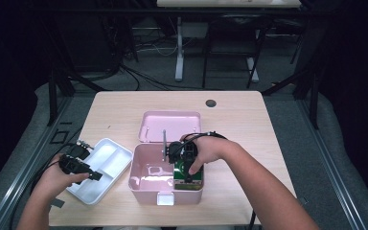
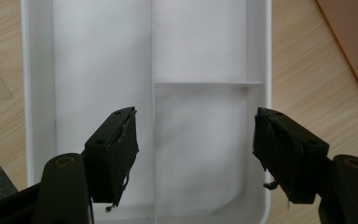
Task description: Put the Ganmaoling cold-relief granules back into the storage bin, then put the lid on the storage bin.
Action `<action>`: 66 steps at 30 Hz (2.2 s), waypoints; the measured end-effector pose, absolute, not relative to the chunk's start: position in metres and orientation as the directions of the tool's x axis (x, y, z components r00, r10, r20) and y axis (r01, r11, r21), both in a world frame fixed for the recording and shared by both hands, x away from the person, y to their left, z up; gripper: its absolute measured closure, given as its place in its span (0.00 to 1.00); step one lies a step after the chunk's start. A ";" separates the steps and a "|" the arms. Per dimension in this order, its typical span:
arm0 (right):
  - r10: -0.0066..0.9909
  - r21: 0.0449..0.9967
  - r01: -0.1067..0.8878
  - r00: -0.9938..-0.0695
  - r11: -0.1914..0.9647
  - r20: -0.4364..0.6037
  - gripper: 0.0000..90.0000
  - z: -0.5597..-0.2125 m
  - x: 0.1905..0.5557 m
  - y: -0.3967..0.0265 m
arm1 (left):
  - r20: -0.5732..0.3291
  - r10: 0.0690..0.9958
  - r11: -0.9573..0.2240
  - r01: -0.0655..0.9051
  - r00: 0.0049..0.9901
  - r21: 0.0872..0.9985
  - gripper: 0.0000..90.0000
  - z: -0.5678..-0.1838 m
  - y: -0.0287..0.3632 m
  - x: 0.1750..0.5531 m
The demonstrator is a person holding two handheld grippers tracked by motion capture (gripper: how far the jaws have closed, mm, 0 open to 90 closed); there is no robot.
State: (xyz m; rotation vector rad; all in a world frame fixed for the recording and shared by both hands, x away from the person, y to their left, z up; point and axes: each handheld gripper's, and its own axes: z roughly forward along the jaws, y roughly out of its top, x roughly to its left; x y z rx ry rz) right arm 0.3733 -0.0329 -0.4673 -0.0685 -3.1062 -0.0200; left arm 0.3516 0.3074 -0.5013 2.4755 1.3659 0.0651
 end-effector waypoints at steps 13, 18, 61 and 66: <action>0.057 0.022 0.058 -0.998 0.998 0.036 0.18 -0.465 0.374 -0.034 | -0.108 0.832 -0.496 0.817 0.544 0.293 0.34 -0.501 0.307 0.351; 0.070 0.037 0.071 -0.997 0.997 0.032 0.19 -0.459 0.372 -0.038 | -0.105 0.832 -0.498 0.816 0.545 0.294 0.34 -0.501 0.307 0.351; 0.210 0.099 0.204 -0.976 0.974 -0.059 0.22 -0.414 0.361 -0.115 | -0.065 0.823 -0.520 0.793 0.565 0.317 0.40 -0.498 0.306 0.348; 0.240 0.117 0.232 -0.969 0.966 -0.062 0.22 -0.418 0.361 -0.129 | -0.063 0.821 -0.521 0.789 0.568 0.325 0.40 -0.498 0.307 0.348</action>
